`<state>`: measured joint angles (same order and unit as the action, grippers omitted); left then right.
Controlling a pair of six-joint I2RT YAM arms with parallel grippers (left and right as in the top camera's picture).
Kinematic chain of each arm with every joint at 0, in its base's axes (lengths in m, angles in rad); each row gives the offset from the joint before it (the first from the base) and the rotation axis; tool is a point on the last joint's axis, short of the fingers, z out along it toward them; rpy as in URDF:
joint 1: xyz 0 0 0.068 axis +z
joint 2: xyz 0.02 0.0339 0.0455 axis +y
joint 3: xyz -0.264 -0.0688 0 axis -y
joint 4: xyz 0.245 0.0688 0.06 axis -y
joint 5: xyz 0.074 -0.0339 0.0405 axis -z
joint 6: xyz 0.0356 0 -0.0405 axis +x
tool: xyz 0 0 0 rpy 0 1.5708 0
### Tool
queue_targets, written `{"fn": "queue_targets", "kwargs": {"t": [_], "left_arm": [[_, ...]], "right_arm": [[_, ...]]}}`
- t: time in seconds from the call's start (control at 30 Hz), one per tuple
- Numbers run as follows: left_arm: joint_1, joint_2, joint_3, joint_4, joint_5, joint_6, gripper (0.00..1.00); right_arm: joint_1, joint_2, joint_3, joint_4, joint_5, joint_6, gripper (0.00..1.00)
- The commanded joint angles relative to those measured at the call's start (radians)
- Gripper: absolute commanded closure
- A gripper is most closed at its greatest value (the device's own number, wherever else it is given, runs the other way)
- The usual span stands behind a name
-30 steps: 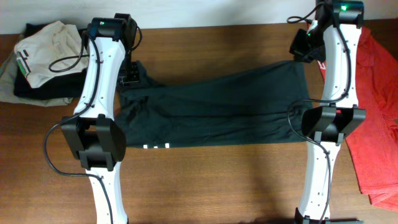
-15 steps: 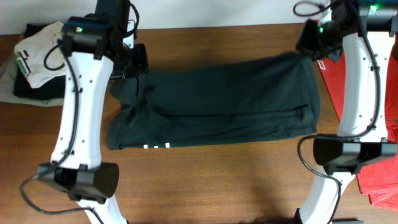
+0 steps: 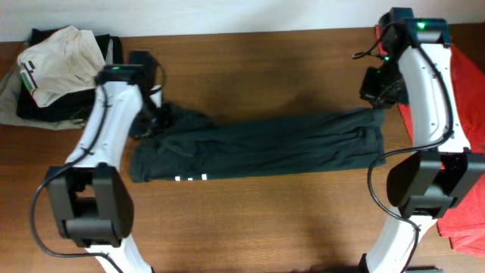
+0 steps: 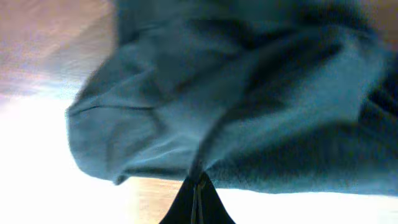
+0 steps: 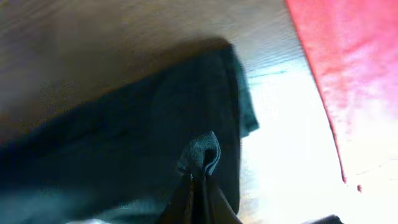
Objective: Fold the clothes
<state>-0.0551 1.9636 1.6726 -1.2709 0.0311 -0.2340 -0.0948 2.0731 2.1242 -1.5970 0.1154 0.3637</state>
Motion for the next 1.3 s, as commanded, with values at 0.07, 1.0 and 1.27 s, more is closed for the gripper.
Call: {"fn": "queue_targets", "kwargs": {"t": [0.07,1.0,1.27], "left_arm": [[0.164,-0.006,-0.024,-0.023,-0.009,-0.022,0.99],[-0.076,-0.041,-0.006,0.089,0.183,0.082,0.99],[-0.079,0.190,-0.010,0.084,0.166,0.082,0.99]], "right_arm": [[-0.059,-0.010,-0.039,-0.029,0.042,0.008,0.96],[-0.009,-0.006,-0.235,0.121,-0.289,-0.254,0.90],[0.017,-0.006,-0.607,0.411,-0.293,-0.137,0.96]]}}
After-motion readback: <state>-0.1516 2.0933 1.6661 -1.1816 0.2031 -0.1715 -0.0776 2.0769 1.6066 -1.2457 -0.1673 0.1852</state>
